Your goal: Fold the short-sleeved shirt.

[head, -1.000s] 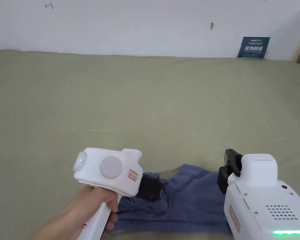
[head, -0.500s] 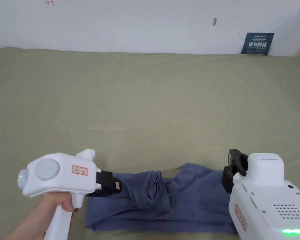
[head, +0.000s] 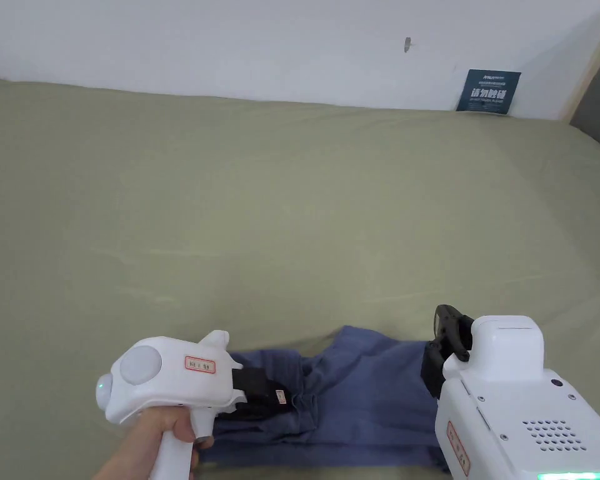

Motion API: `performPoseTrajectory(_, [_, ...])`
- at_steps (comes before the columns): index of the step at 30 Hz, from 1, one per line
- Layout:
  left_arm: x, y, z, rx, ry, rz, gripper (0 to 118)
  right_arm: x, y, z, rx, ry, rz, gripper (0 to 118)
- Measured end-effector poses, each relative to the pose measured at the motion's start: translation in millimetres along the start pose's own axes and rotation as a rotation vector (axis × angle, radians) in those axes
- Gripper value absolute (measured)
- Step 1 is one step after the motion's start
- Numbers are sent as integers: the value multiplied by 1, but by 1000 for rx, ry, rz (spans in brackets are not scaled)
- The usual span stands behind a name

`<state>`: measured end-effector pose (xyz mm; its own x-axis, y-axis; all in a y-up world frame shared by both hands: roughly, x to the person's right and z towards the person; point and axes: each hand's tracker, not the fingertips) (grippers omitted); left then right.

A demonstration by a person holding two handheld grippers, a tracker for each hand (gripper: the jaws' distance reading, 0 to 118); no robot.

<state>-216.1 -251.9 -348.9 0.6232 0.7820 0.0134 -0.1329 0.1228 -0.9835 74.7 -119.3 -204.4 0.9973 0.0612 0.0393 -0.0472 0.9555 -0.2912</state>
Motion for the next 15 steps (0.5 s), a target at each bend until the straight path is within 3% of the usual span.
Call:
performPoseTrajectory(5, [22,-4,63,89,-7,-100,0,-1,2,-1,6,-1,-13,0])
performPoseTrajectory(7, [15,-4,104,155,-7,-90,0,-3,5,0,12,4,-20,0])
performPoseTrajectory(12, [-17,-18,171,224,214,-49,0,-10,8,0,20,14,-17,0])
performPoseTrajectory(15, [-41,-21,174,187,188,-4,3,-14,7,0,19,17,-17,0])
